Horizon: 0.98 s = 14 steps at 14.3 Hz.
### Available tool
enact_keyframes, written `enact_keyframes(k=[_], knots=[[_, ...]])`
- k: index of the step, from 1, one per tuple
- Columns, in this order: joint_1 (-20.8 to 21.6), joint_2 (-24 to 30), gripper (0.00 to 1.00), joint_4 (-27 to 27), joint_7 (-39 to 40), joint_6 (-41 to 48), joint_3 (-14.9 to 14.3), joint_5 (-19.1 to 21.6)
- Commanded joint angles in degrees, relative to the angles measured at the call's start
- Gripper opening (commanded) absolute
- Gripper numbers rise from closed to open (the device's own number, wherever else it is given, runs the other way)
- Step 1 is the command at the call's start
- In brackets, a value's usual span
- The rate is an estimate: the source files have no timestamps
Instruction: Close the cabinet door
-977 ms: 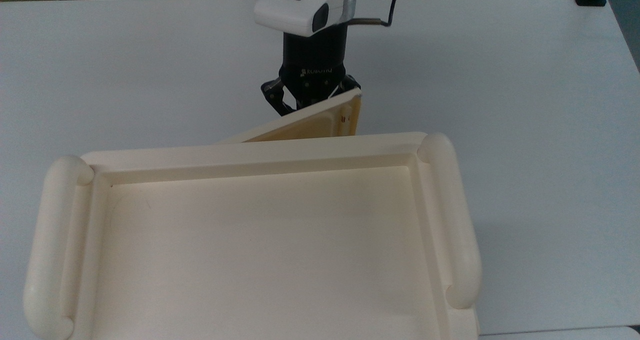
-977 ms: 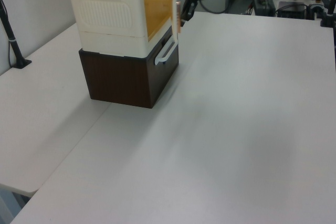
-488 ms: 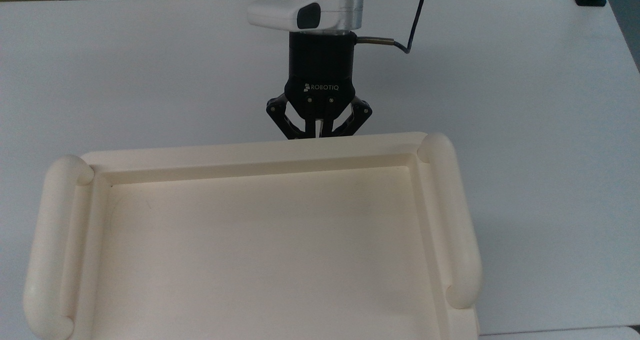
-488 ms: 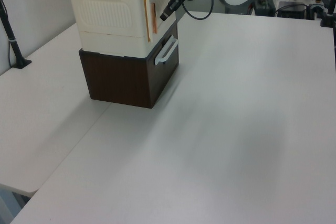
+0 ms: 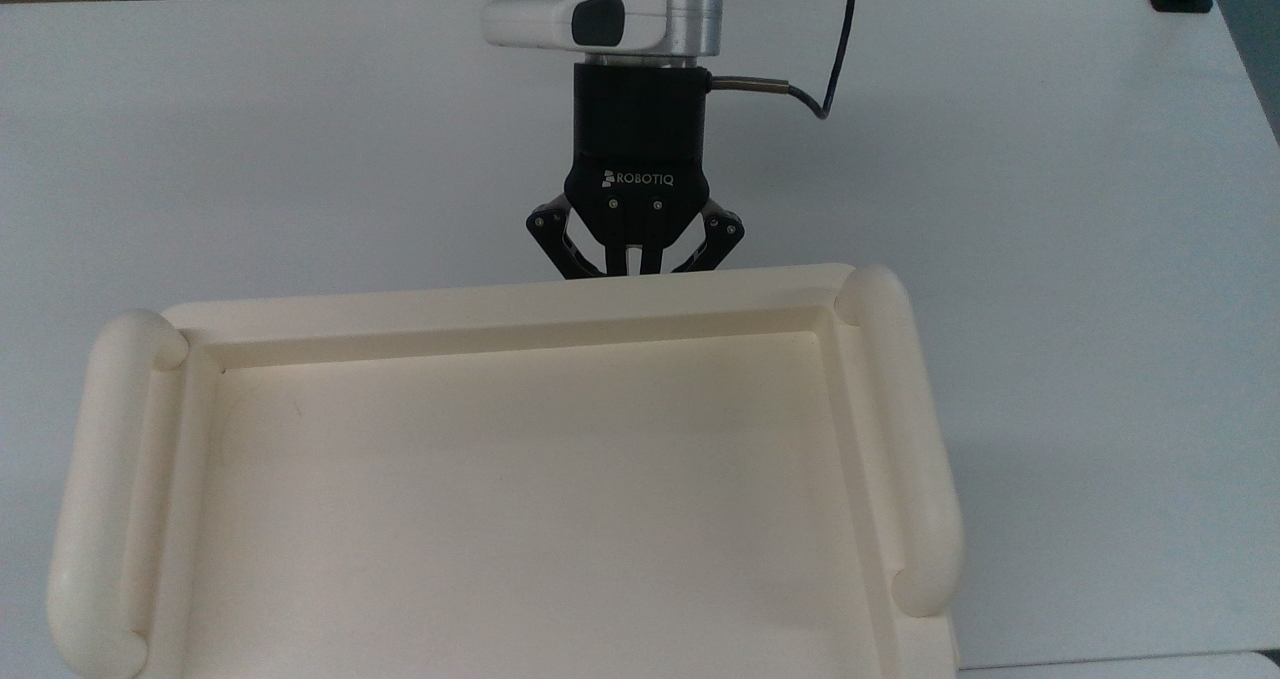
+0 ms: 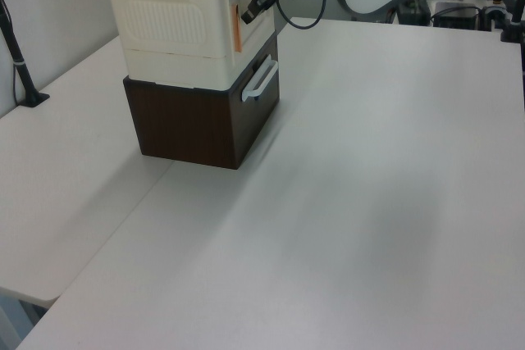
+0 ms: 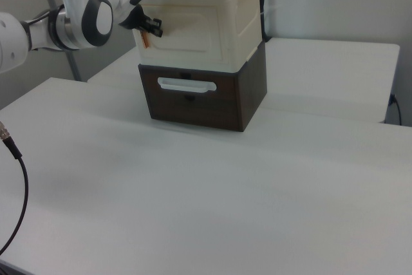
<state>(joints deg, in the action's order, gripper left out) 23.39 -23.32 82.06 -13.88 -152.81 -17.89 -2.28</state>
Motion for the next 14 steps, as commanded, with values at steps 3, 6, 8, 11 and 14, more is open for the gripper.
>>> enact_keyframes(k=[3, 6, 8, 11, 14], knots=[[-0.10, -0.67, 0.06, -1.11, -3.35, -2.23, -0.48, -0.18], [-0.45, -0.15, 0.06, -0.76, -2.56, -1.62, -0.57, -1.84], [-0.19, 0.56, 0.06, 0.64, -1.60, 1.87, -0.48, -2.55], [-0.10, 1.34, 0.06, 0.65, -0.28, 11.18, -0.40, -1.77], [-0.19, 3.71, 0.06, 0.65, 1.12, 24.44, -0.31, -0.72]])
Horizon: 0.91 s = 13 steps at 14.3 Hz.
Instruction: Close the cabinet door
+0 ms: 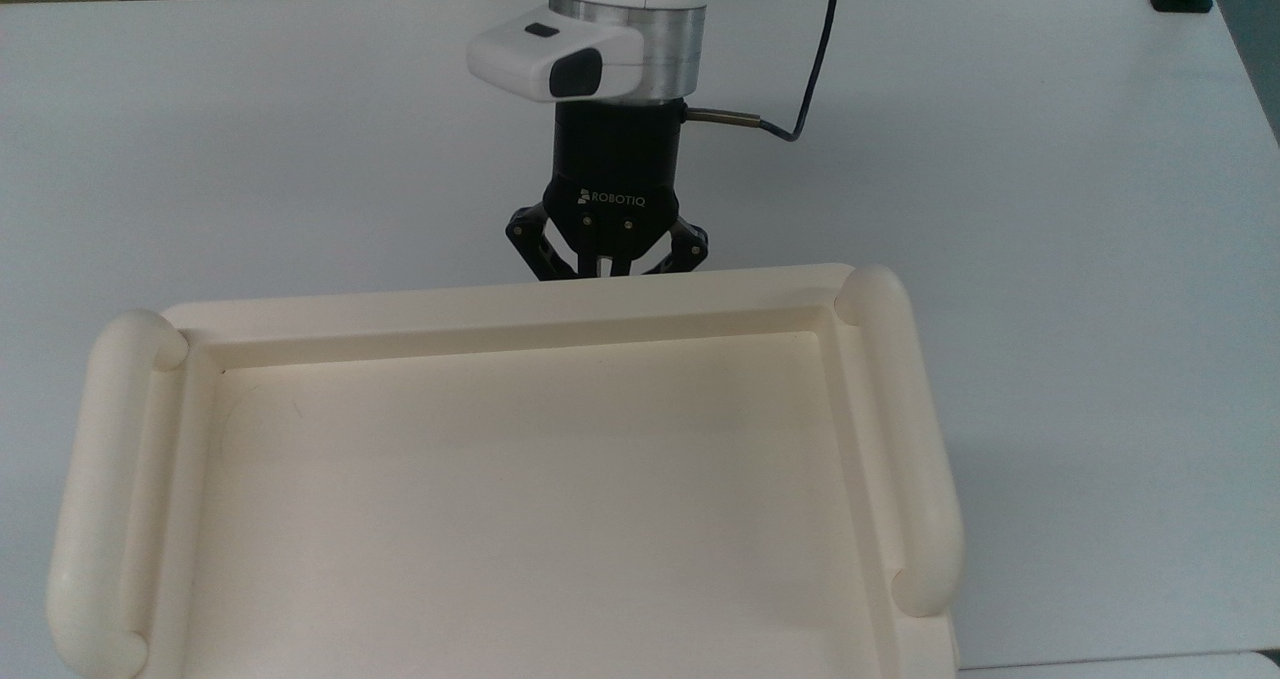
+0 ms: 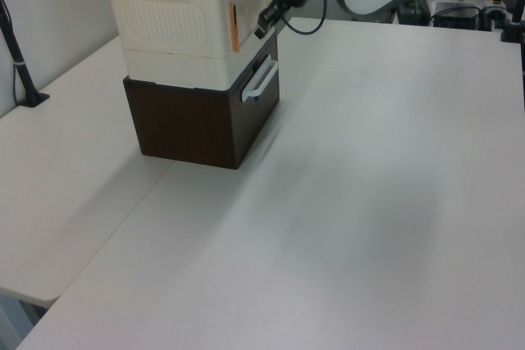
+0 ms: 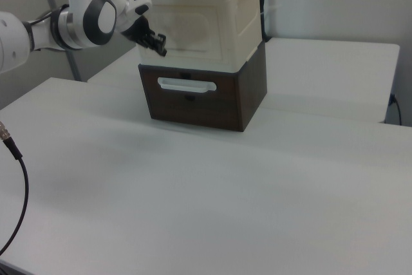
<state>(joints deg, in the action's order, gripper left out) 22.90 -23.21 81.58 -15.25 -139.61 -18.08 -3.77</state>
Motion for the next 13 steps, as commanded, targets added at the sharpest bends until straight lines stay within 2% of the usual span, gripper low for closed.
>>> enact_keyframes(k=[1, 3, 5, 7, 10, 11, 12, 13], knots=[[0.48, 4.30, 0.06, 1.13, 3.72, 15.90, -0.20, 1.91], [-0.04, 7.28, 0.06, 1.30, 6.44, 30.80, -0.21, 3.06], [-0.22, 9.31, 0.06, 1.30, 6.81, 38.85, -0.99, 3.68], [-2.31, 11.86, 0.07, 1.83, 7.07, 45.35, -1.09, 4.38], [-5.57, 17.03, 0.26, 5.85, 8.21, 50.40, -1.08, 5.26], [-6.63, 19.32, 0.35, 8.14, 8.21, 50.49, -1.08, 5.96], [-7.33, 21.34, 0.65, 9.72, 7.95, 50.58, -1.08, 6.05], [-7.69, 22.23, 1.00, 10.35, 7.43, 50.92, -1.08, 6.05]])
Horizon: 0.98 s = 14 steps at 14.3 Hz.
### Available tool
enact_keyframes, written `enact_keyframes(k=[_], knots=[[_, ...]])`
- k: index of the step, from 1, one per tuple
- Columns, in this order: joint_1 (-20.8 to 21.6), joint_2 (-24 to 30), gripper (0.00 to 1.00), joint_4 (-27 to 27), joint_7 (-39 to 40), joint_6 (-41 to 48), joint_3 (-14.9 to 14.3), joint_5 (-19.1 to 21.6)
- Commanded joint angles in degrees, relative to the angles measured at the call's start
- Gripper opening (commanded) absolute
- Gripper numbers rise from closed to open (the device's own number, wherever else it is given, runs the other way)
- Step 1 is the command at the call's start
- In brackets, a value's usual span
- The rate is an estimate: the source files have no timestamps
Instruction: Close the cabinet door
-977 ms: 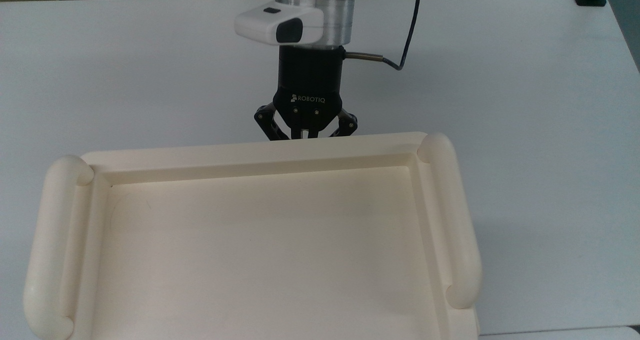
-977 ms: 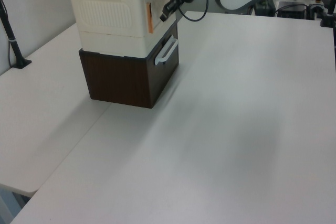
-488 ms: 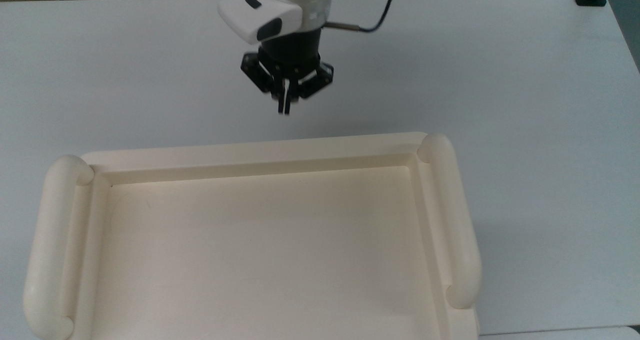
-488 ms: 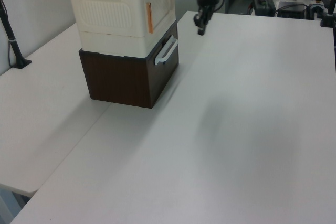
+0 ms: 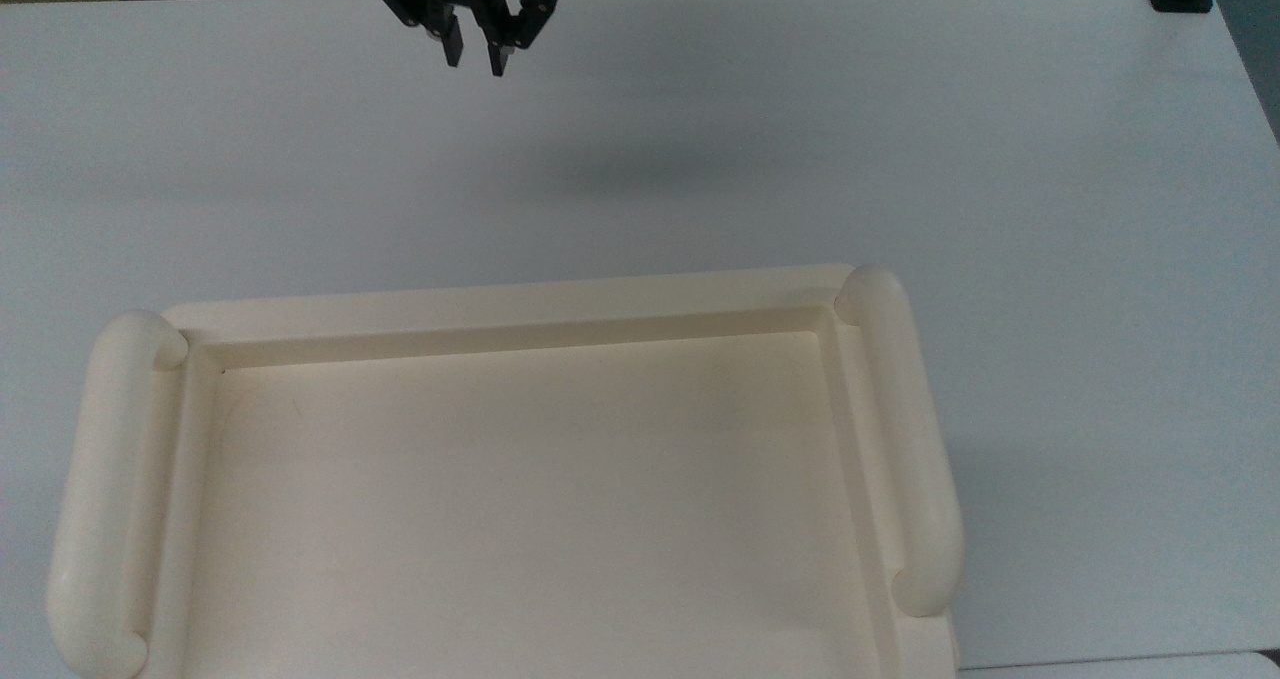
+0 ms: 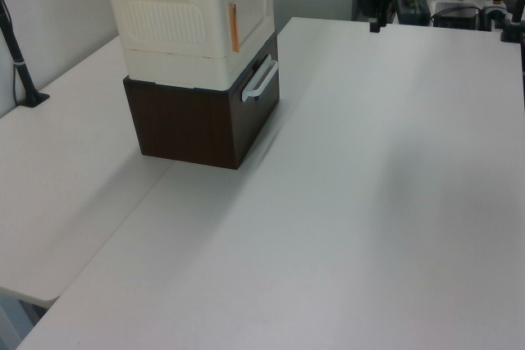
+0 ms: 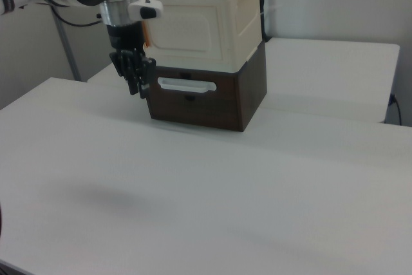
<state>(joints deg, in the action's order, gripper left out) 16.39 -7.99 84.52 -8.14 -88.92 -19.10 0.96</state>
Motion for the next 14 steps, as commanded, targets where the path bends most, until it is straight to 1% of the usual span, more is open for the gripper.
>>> enact_keyframes(k=[1, 2, 4, 7, 9, 14], knots=[[-2.06, 7.11, 1.00, 7.24, 0.58, 0.67, -0.06, 1.33], [-3.63, 7.20, 1.00, 7.06, 0.93, 0.50, -0.06, 1.42], [-4.35, 7.11, 1.00, 6.71, 0.85, 0.24, 0.12, 1.33], [-4.44, 6.59, 1.00, 5.21, 1.28, -0.20, 0.03, 0.98], [-4.26, 5.62, 1.00, 5.12, 1.38, -1.60, 0.12, 0.89], [-4.44, 5.97, 1.00, 5.04, 1.38, -1.96, -0.06, 0.80]])
